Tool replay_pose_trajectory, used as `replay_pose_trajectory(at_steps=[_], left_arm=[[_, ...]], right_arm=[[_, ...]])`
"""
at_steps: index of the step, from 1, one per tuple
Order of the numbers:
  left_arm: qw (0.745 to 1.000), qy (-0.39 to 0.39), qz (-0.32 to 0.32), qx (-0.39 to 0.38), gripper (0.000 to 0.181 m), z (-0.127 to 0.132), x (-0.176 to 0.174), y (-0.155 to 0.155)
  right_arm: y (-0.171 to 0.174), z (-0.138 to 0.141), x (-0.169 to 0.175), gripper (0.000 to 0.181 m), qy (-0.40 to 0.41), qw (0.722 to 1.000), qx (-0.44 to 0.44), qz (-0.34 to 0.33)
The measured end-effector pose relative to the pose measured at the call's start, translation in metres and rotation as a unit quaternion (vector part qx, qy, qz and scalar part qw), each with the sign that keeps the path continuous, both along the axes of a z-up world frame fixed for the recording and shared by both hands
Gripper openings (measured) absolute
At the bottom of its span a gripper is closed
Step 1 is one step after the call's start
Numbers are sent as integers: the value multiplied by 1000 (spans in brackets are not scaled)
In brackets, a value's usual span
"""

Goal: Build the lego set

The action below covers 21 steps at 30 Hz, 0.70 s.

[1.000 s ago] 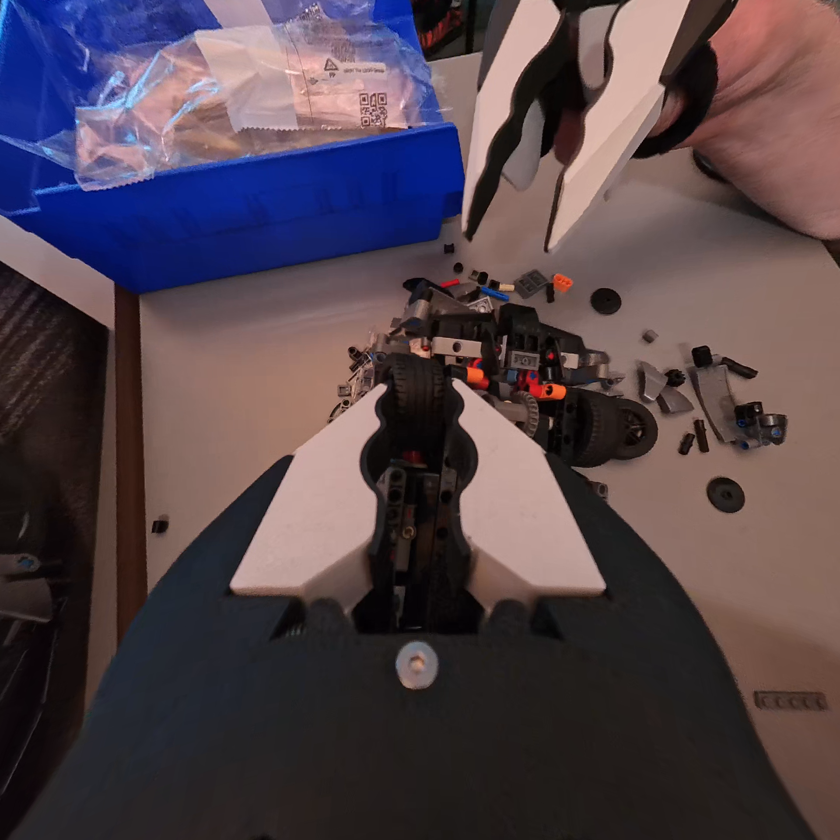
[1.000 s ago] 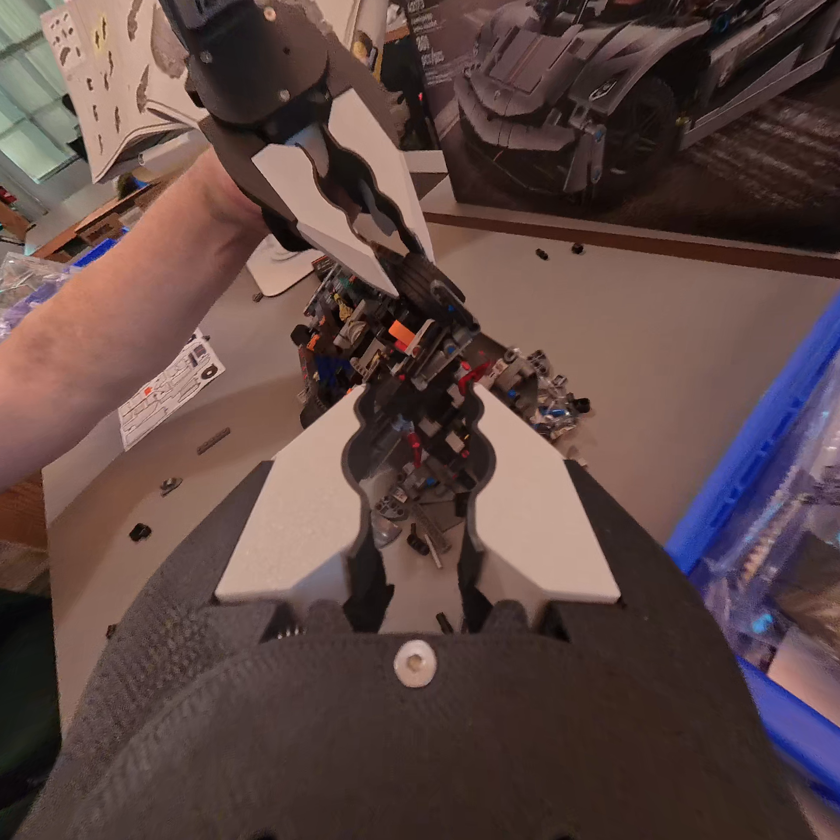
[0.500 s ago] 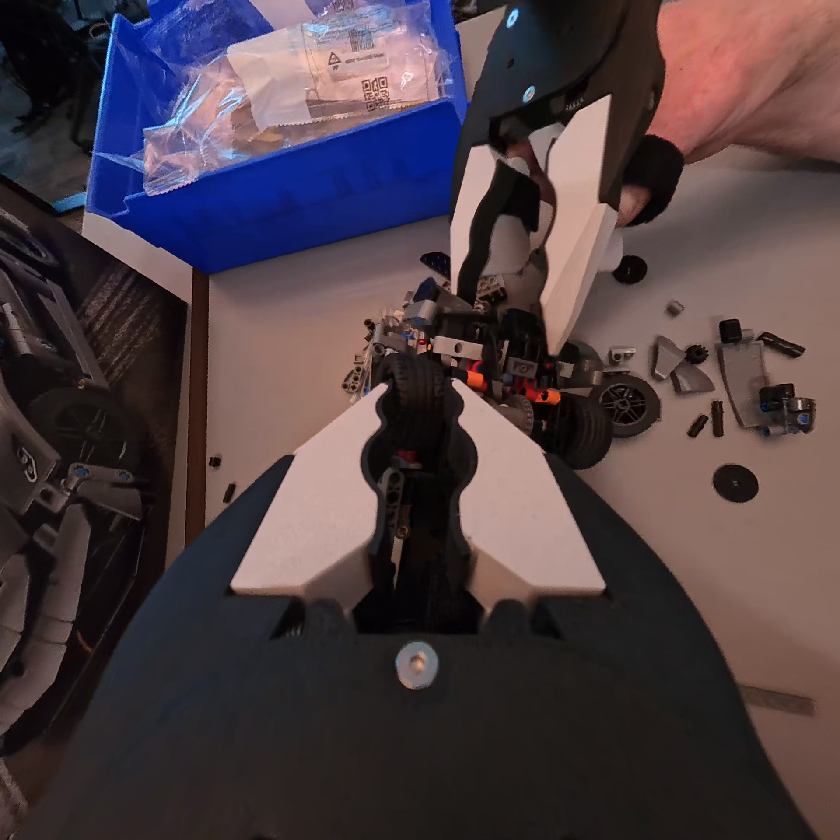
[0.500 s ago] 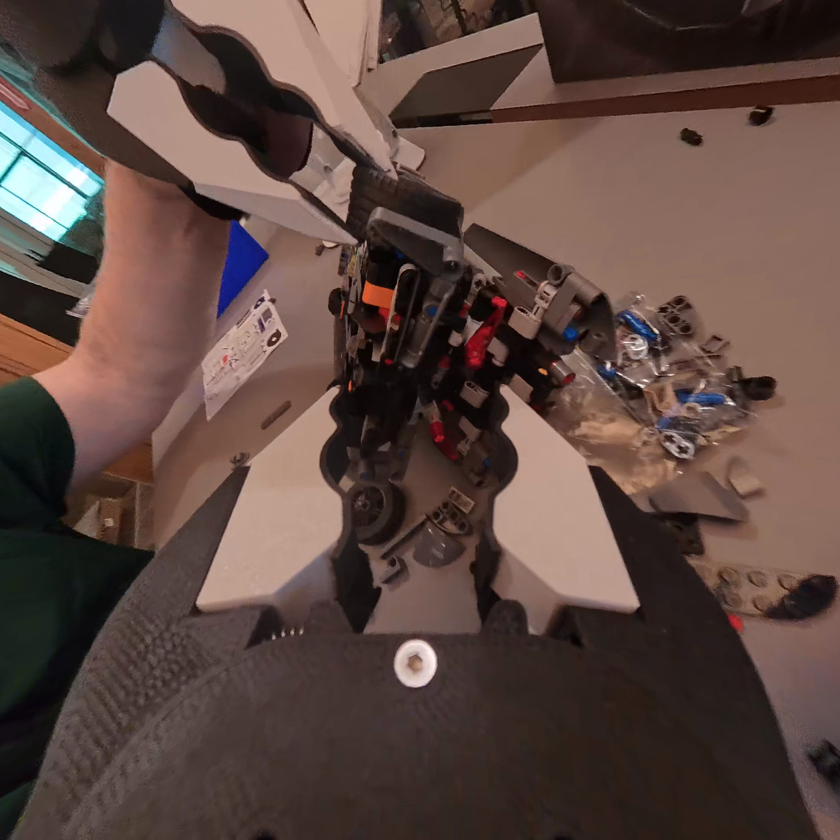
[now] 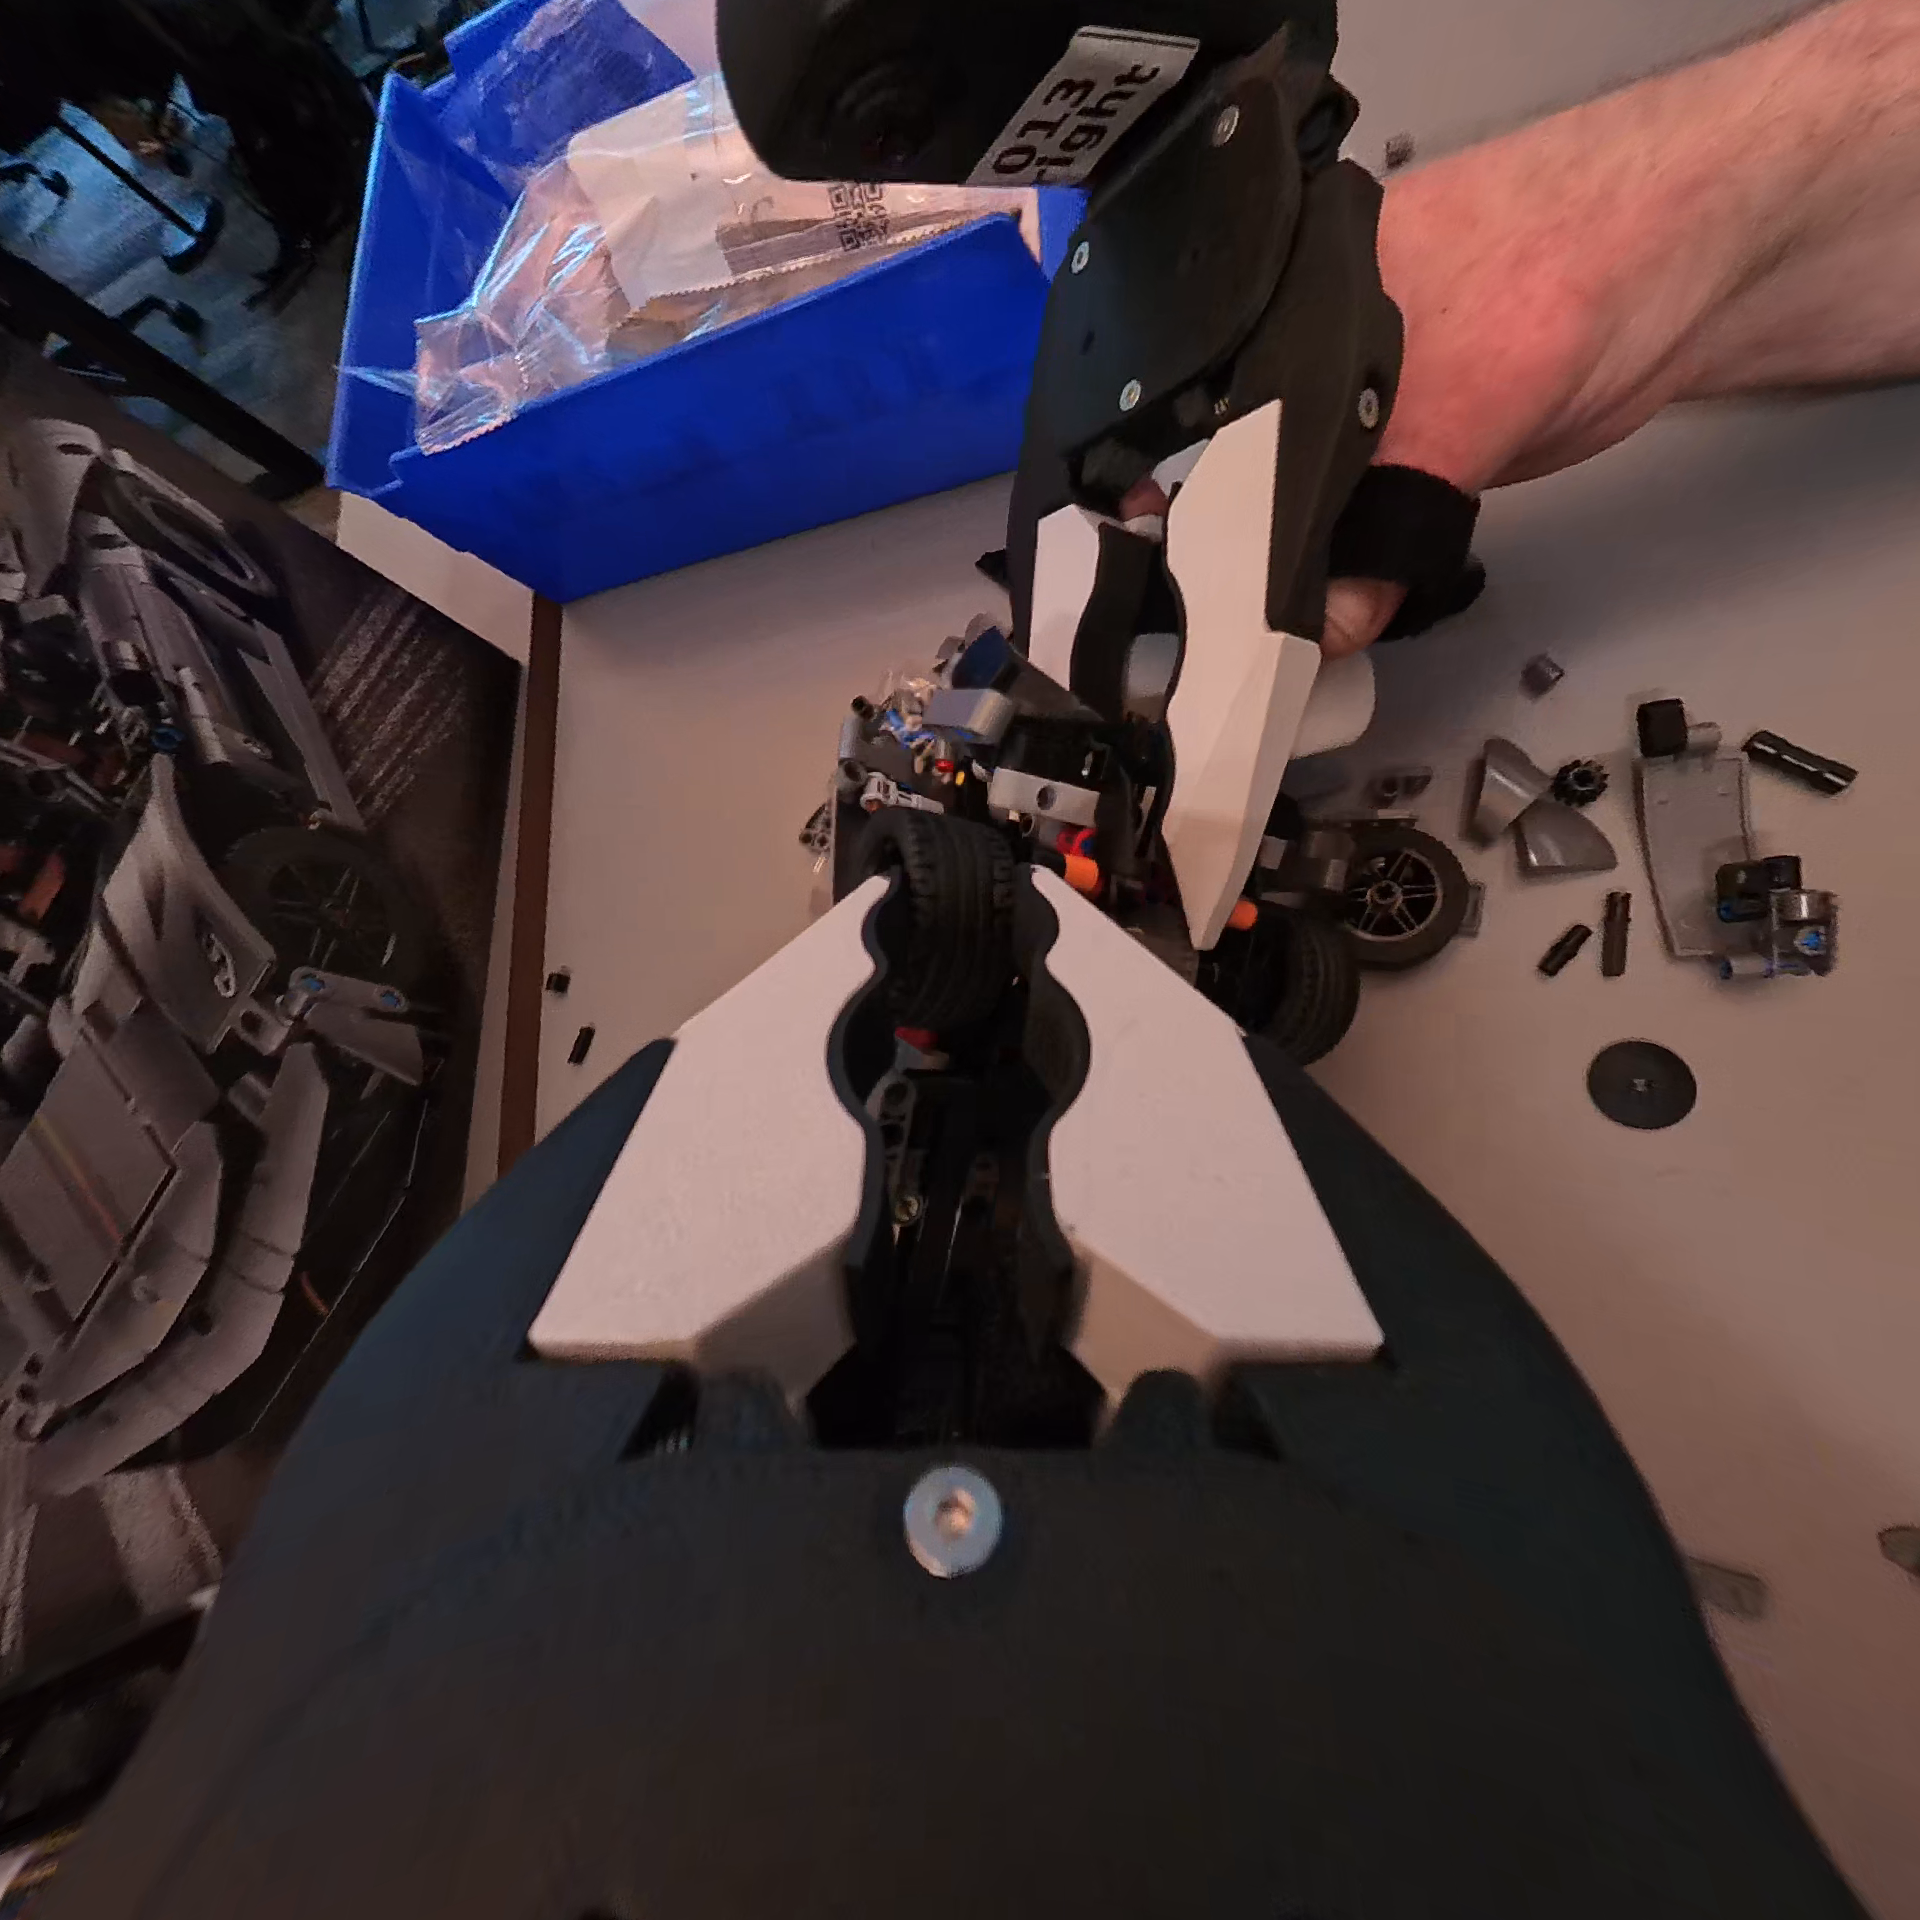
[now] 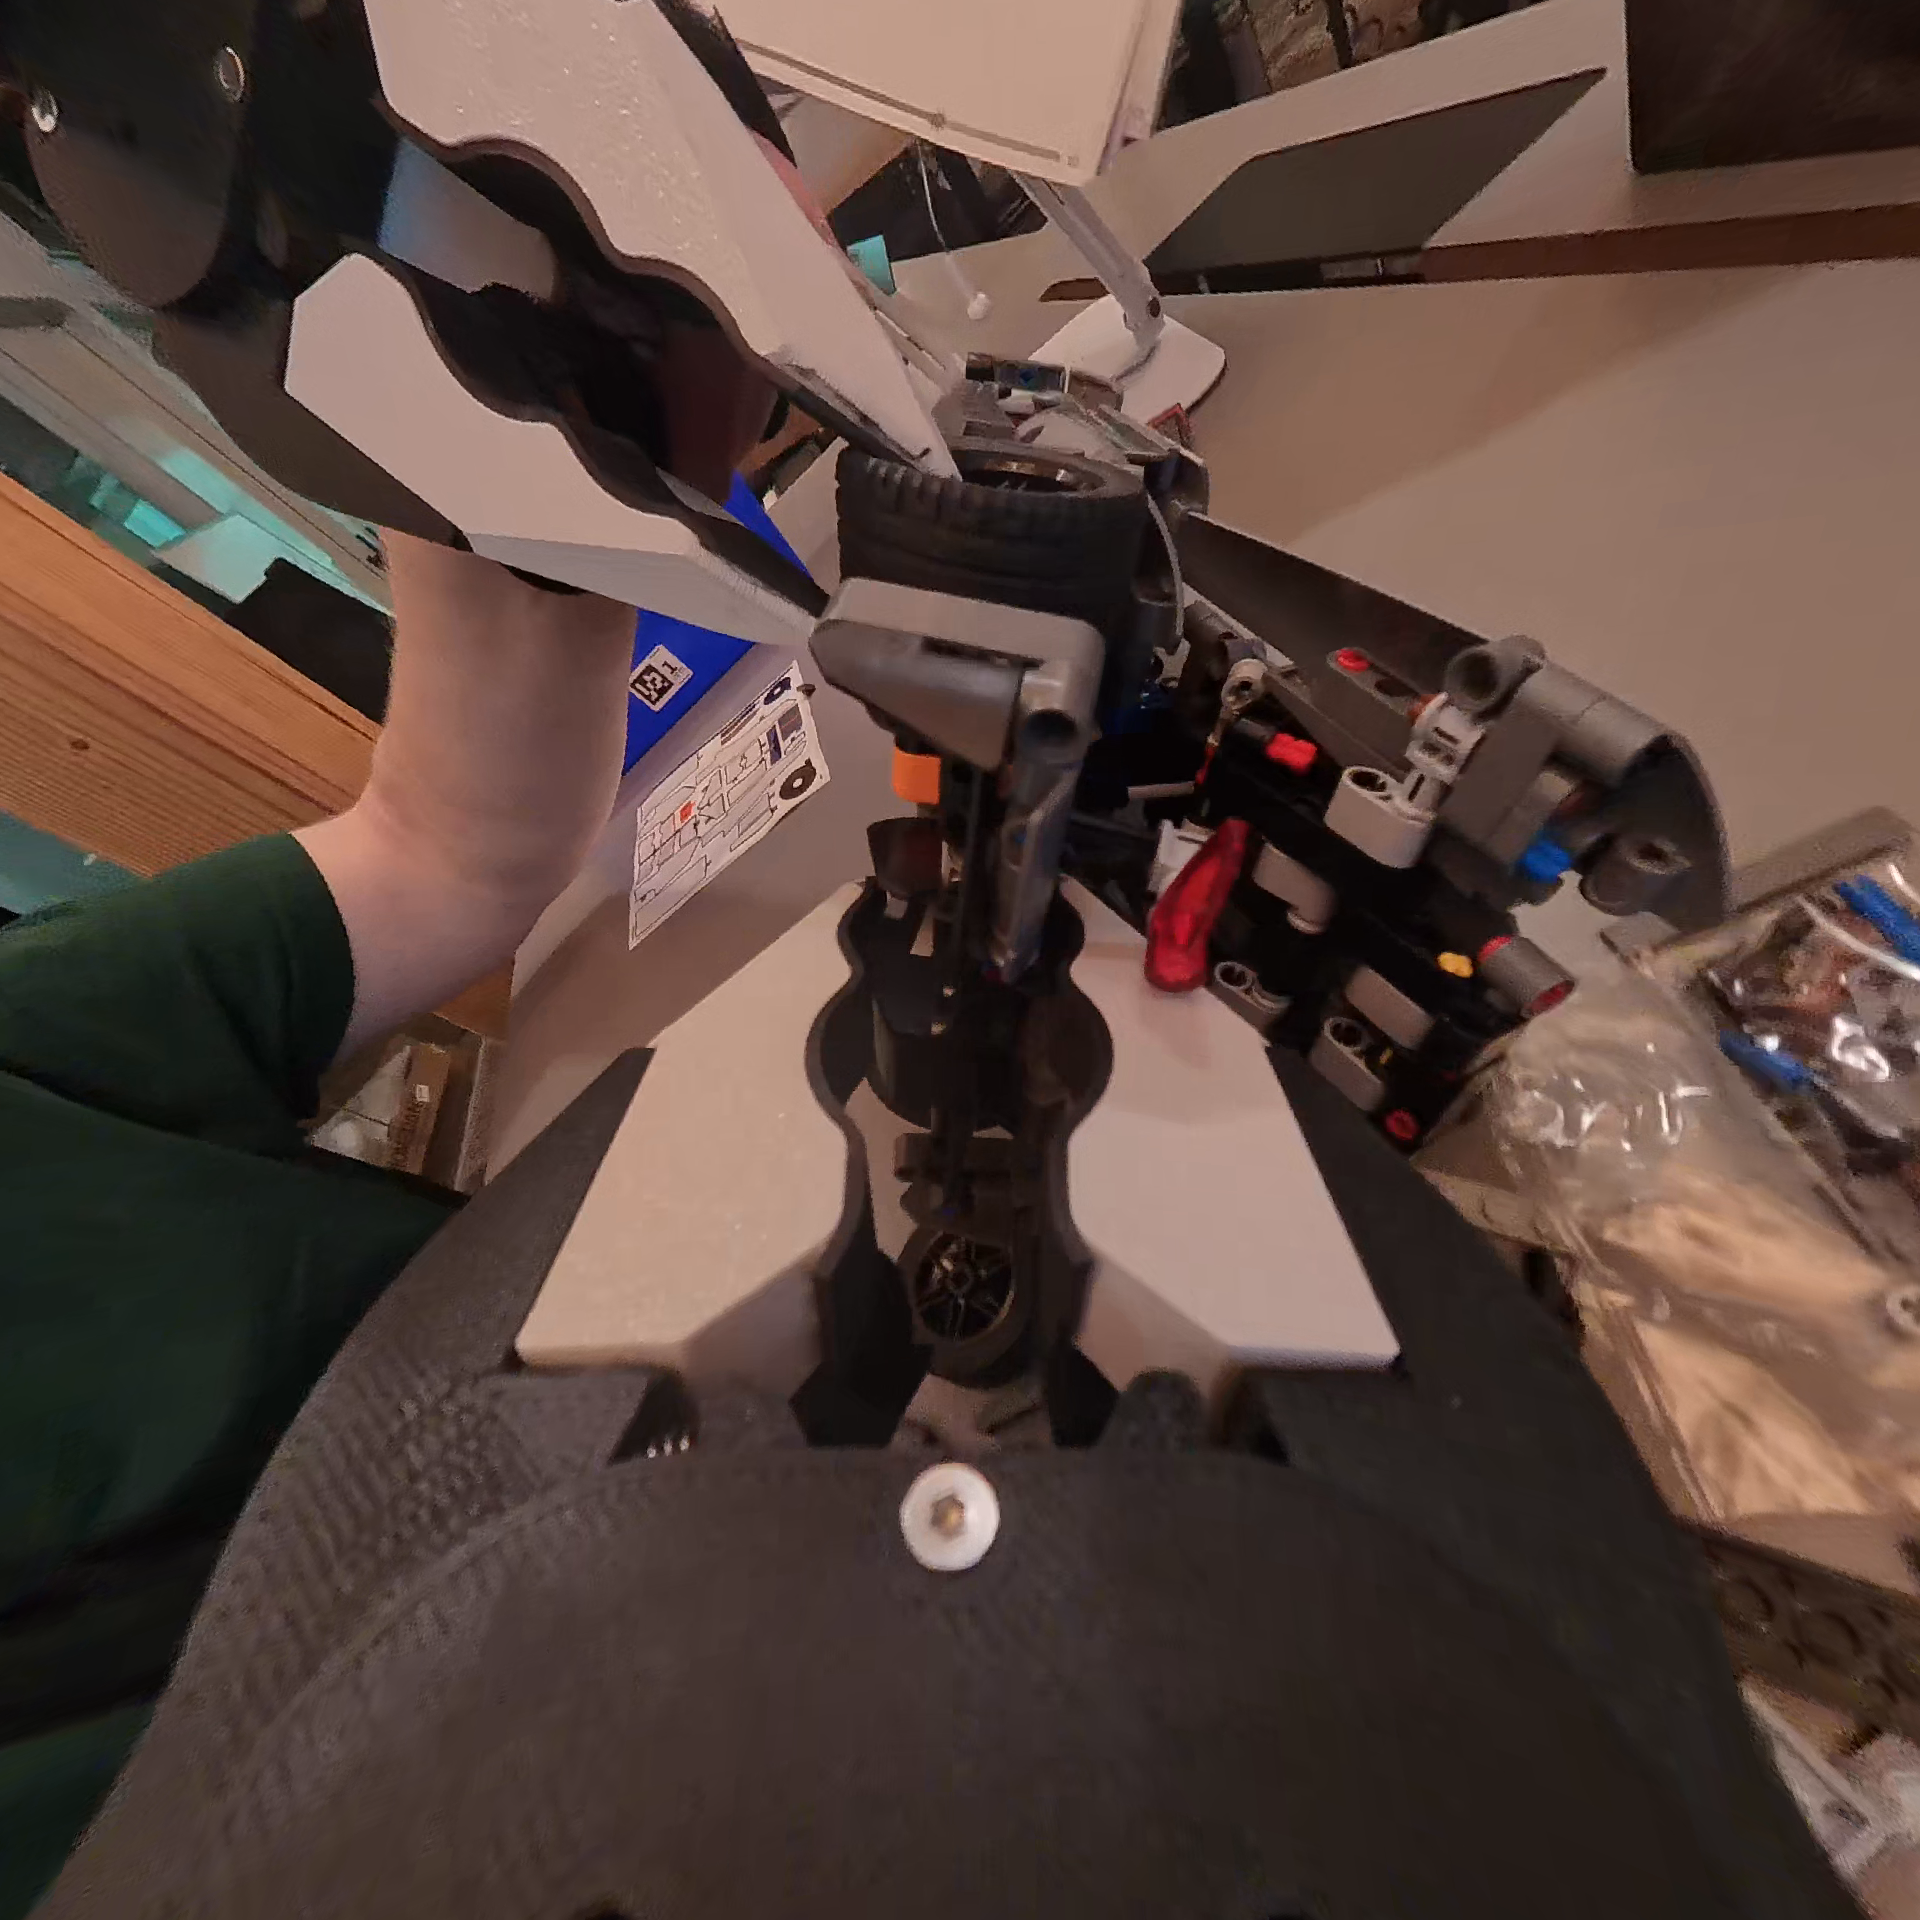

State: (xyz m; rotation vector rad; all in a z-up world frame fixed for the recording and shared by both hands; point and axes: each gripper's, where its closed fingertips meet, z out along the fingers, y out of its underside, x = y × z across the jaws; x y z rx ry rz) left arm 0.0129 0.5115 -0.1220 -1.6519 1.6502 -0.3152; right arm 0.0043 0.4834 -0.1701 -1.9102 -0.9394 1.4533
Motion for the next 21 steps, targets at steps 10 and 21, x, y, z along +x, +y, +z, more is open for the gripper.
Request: replay_pose_trajectory(at_steps=[10,21], left_arm=[[996,-1,68,57,16,22,-42,-15],[983,33,140,118,16,14,-86,-37]], right_arm=[[-7,20,-37,24,7,997,69,38],[-20,7,-83,23,-38,988,113,94]])
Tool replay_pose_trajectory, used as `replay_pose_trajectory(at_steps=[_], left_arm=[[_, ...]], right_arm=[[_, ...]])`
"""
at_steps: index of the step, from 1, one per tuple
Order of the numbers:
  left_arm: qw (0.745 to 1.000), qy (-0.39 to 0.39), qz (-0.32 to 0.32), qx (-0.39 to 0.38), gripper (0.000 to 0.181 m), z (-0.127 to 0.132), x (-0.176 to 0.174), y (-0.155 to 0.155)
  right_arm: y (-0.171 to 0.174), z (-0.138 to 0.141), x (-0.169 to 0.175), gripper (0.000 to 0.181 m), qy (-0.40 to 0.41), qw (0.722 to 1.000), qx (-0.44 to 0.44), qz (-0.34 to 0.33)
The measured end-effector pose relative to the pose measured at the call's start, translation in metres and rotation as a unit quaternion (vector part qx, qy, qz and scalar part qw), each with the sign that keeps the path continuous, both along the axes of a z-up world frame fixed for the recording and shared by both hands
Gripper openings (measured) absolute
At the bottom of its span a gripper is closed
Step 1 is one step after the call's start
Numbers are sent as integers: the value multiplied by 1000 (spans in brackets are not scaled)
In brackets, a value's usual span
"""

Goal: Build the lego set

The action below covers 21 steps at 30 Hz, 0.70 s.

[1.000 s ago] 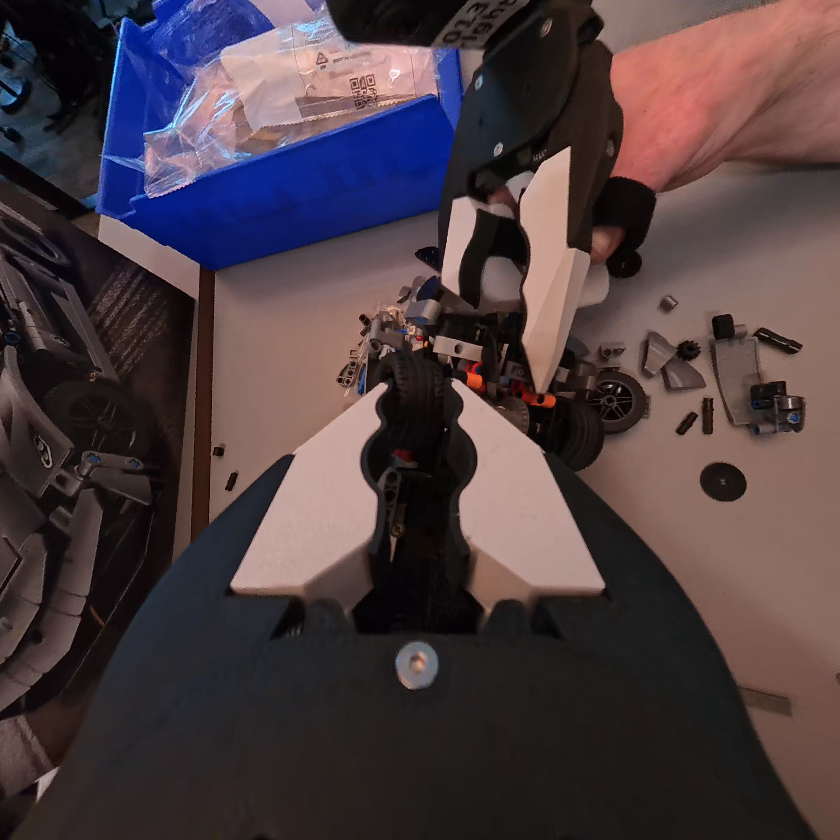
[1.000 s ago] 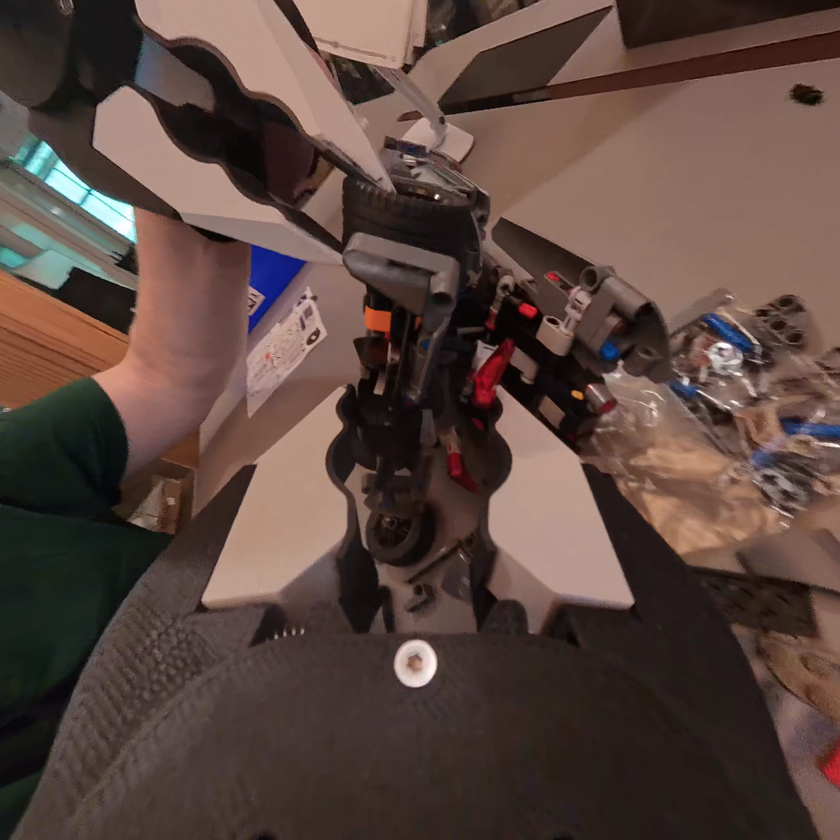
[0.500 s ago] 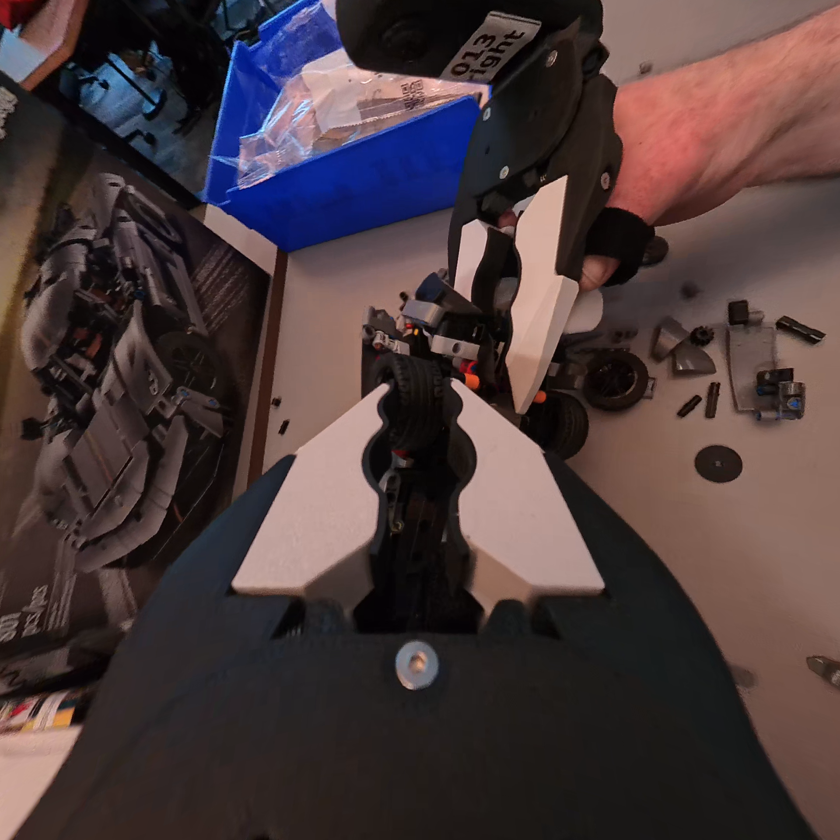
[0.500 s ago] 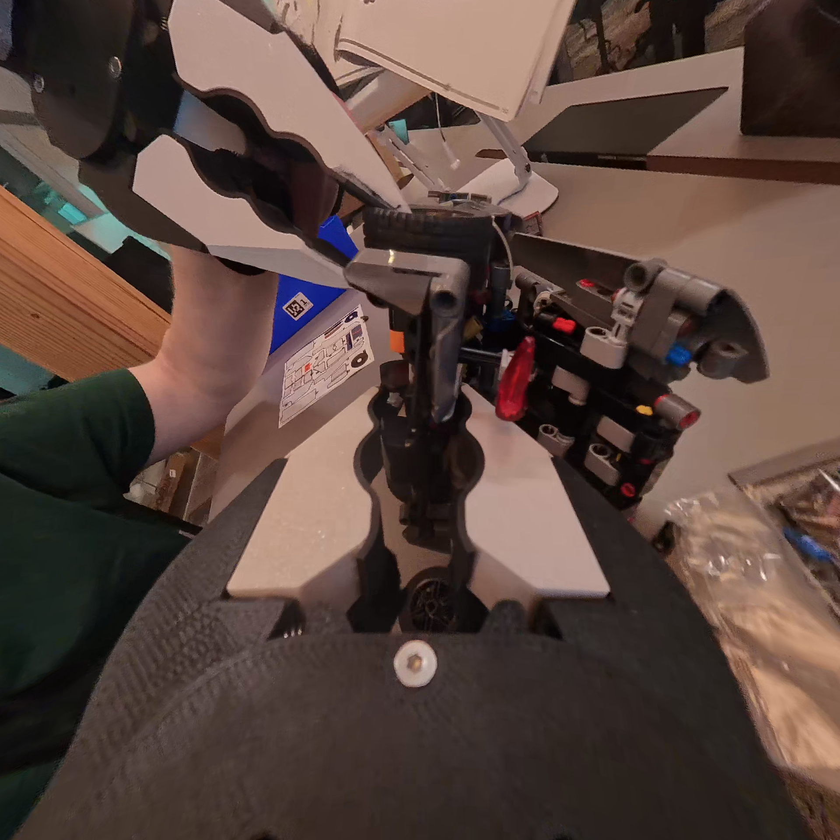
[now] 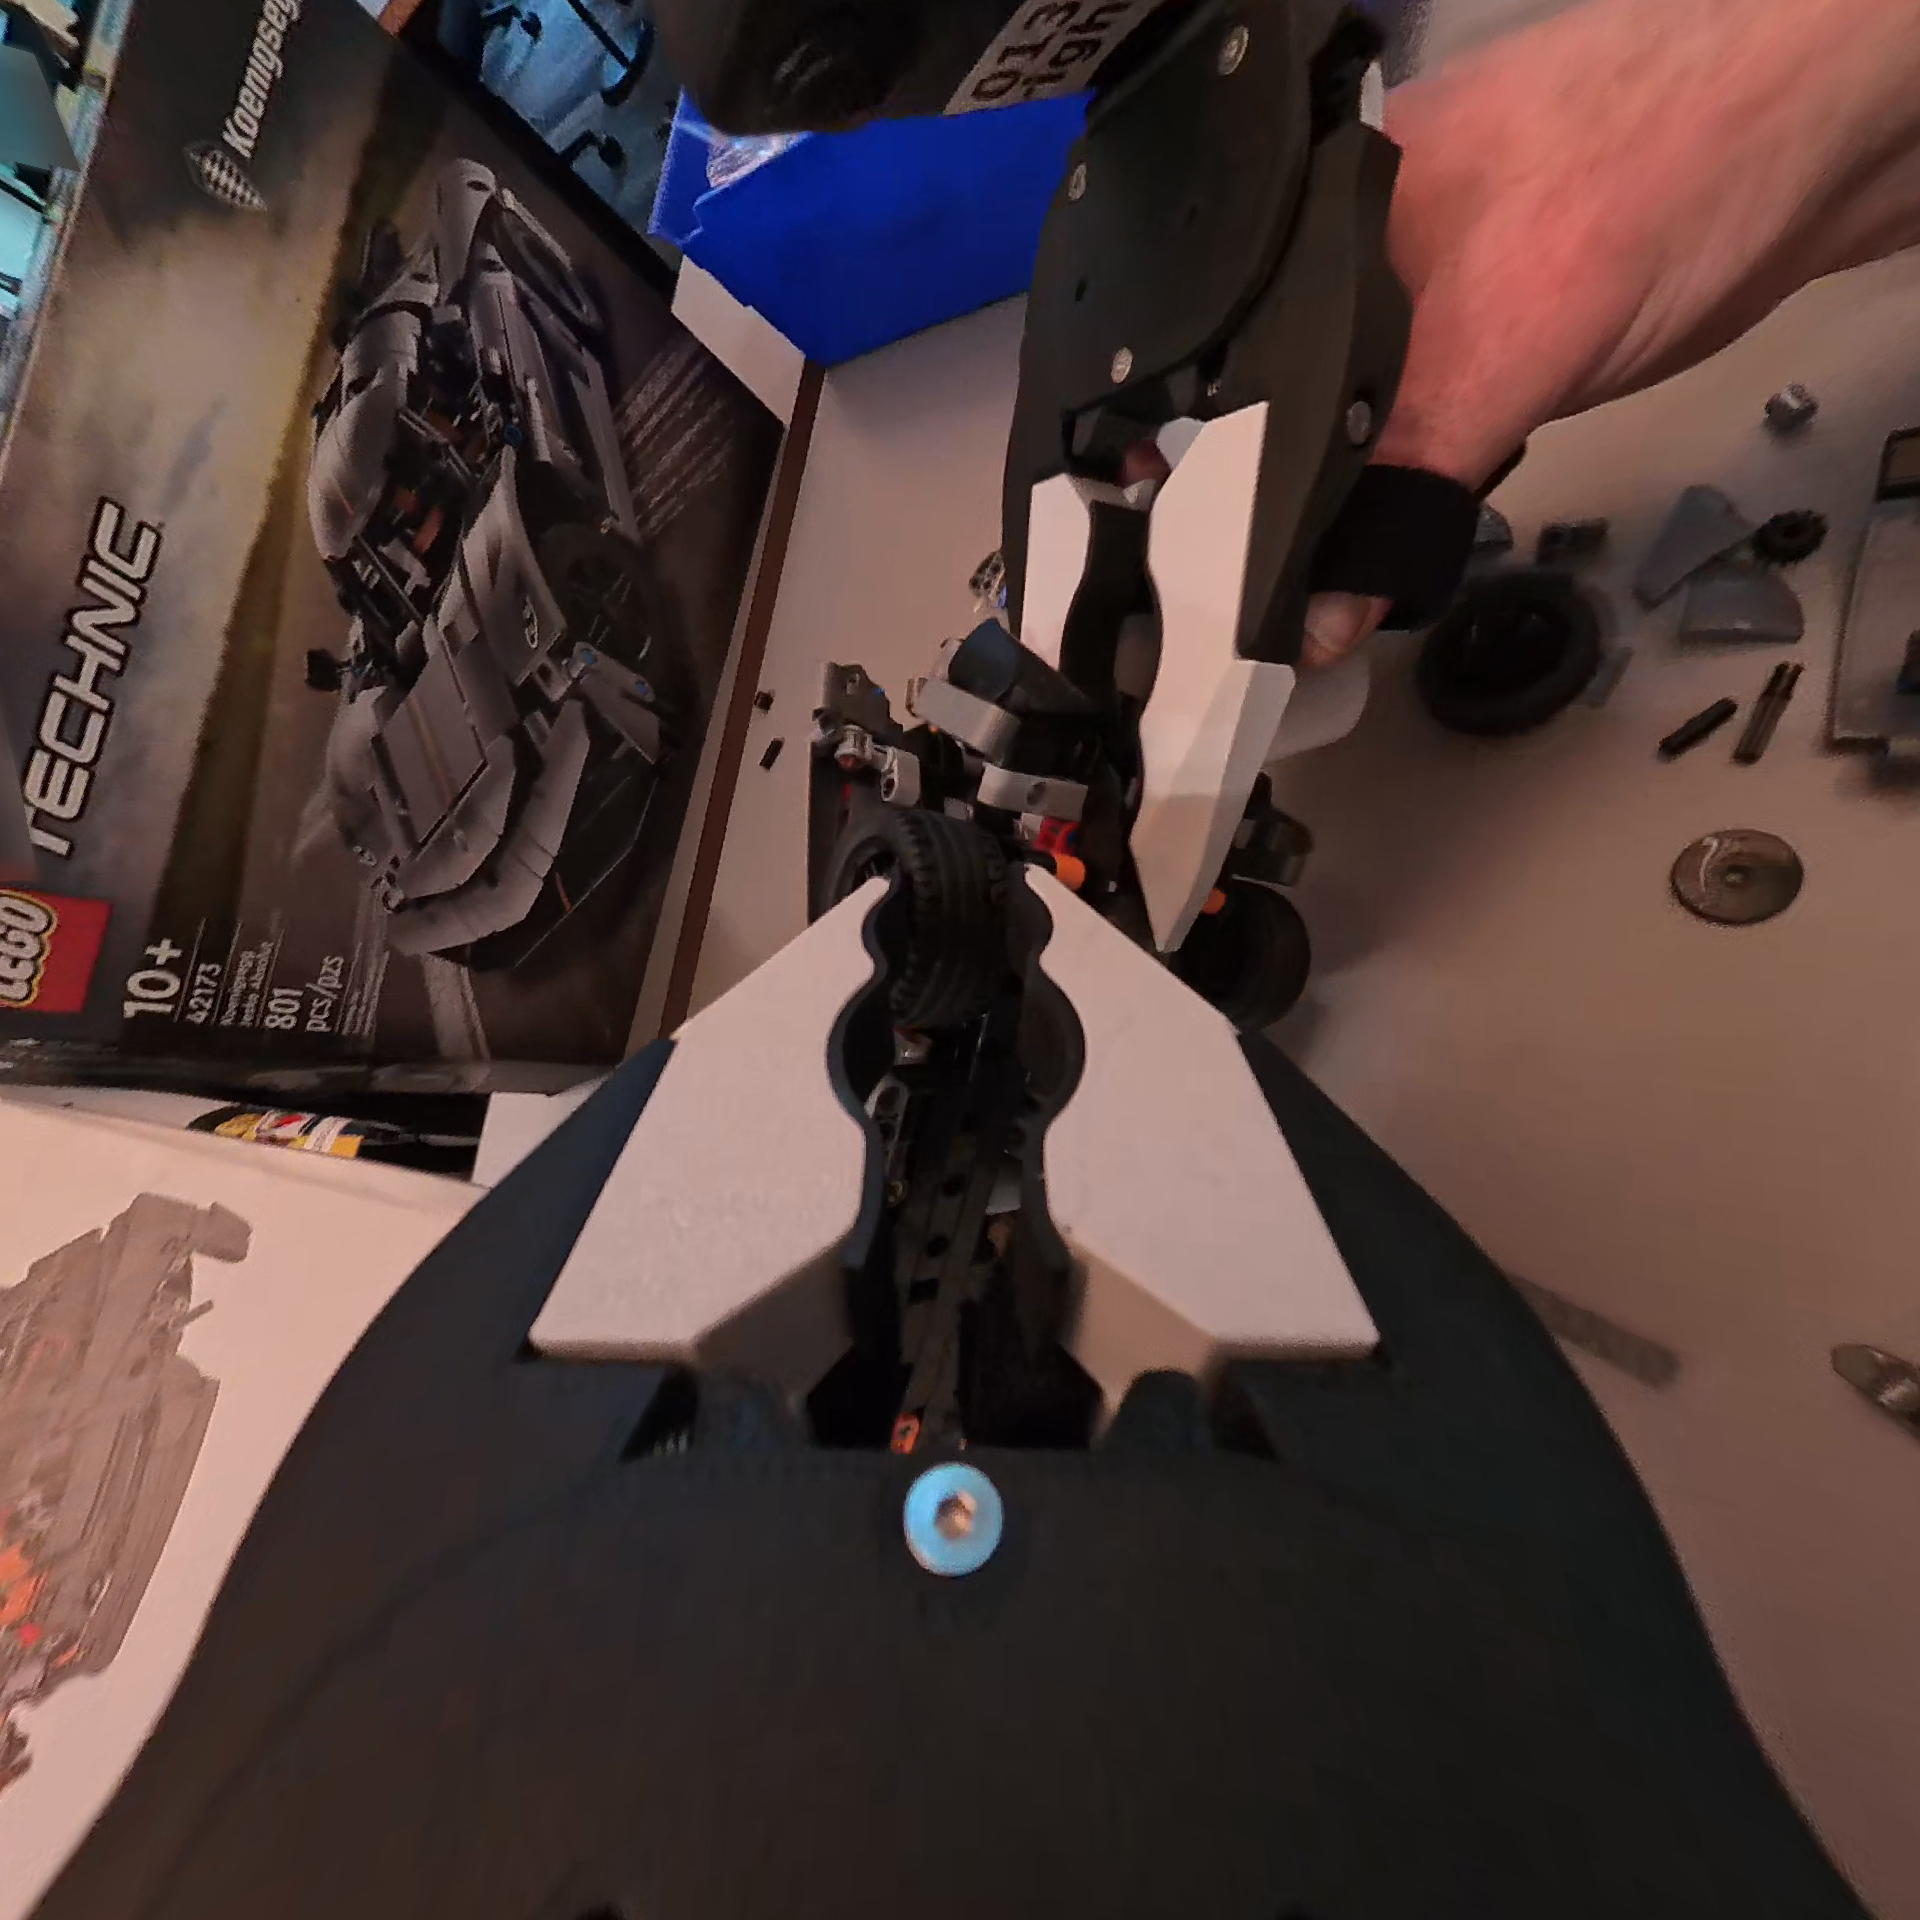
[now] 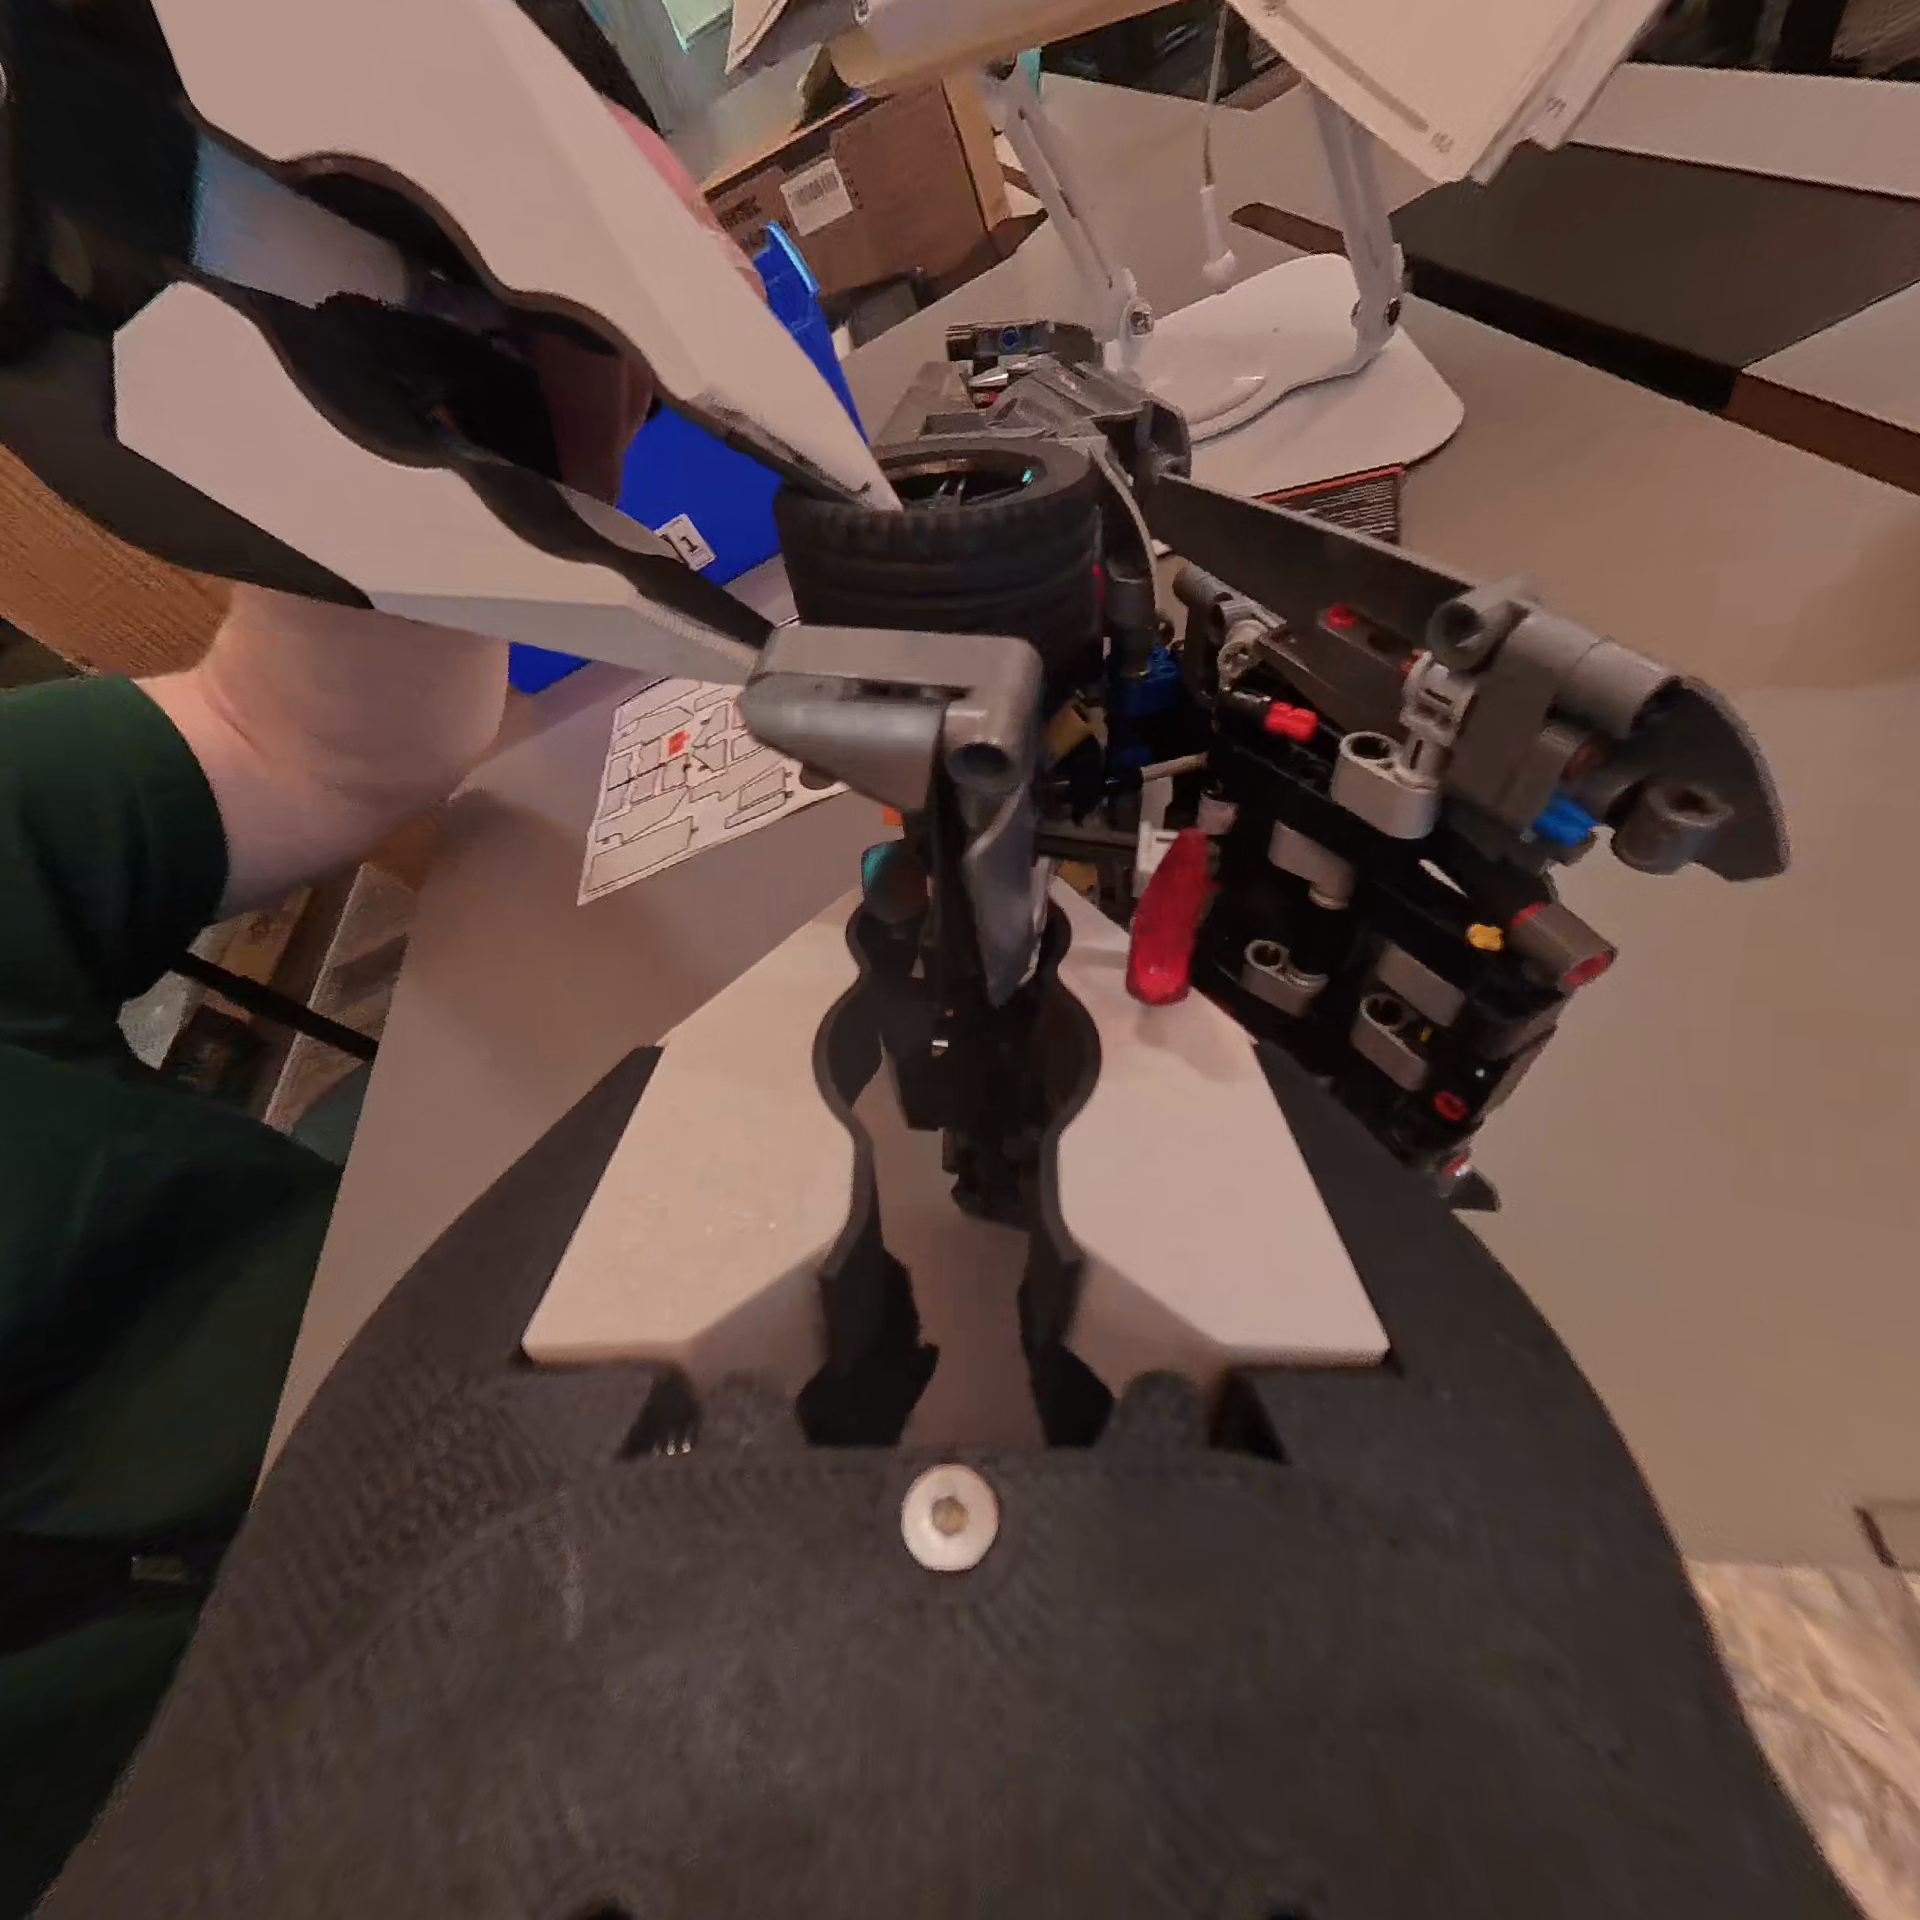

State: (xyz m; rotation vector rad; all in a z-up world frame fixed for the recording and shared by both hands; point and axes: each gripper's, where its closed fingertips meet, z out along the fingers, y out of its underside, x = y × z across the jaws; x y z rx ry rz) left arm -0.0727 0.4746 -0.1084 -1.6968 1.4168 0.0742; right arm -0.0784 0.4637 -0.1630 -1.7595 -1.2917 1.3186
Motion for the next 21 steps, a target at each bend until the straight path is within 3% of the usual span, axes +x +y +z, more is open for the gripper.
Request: replay_pose_trajectory(at_steps=[11,21], left_arm=[[1000,2,-5,28,15,1,-7,-40],[997,46,-8,65,13,-30,11,-60]], right_arm=[[-35,-1,-8,25,-38,998,54,-8],[-52,-39,4,27,-83,994,74,-22]])
